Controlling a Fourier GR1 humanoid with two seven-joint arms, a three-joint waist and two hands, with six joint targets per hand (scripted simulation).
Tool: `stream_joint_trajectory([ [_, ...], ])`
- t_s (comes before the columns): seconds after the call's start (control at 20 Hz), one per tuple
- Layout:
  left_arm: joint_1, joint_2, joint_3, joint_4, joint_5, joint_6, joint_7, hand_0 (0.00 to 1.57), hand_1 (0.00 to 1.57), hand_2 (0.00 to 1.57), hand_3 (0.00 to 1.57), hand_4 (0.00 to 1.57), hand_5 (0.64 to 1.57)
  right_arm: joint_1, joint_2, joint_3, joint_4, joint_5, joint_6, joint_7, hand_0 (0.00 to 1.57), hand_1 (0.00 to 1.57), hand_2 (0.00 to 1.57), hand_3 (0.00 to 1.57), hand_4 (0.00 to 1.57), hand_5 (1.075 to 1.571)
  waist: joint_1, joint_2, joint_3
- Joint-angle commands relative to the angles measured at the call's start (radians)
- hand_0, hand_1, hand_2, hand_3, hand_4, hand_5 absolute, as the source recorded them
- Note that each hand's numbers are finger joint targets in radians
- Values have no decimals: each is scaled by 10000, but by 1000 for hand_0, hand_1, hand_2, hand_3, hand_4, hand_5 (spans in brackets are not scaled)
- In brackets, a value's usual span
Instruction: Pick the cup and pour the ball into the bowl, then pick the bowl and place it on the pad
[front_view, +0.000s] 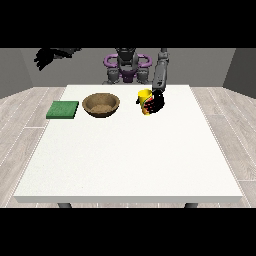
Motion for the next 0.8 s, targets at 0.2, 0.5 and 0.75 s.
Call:
stream_joint_trajectory([
  [0.2, -1450, -61, -2131, 283, -3203, 2365, 3563, 1289, 1289, 1571, 1571, 1188, 1538, -39, -151, 150, 1327, -207, 311, 889, 0, 0, 0, 226, 191, 1569, 68, -2338, 43],
  [0.5, -2925, -574, -4057, 1794, -6416, 3156, 6304, 1333, 1333, 1571, 1571, 1148, 1552, 57, 58, 190, 2096, -115, 444, 513, 0, 0, 0, 233, 322, 1568, 140, -2825, 51],
  [0.75, -3310, -857, -5910, 1995, -7717, 2669, 8756, 1303, 1303, 1571, 1571, 1122, 1559, -80, -290, -279, 3290, -196, 566, 295, 0, 0, 0, 0, 407, 1568, 554, -3361, 21],
])
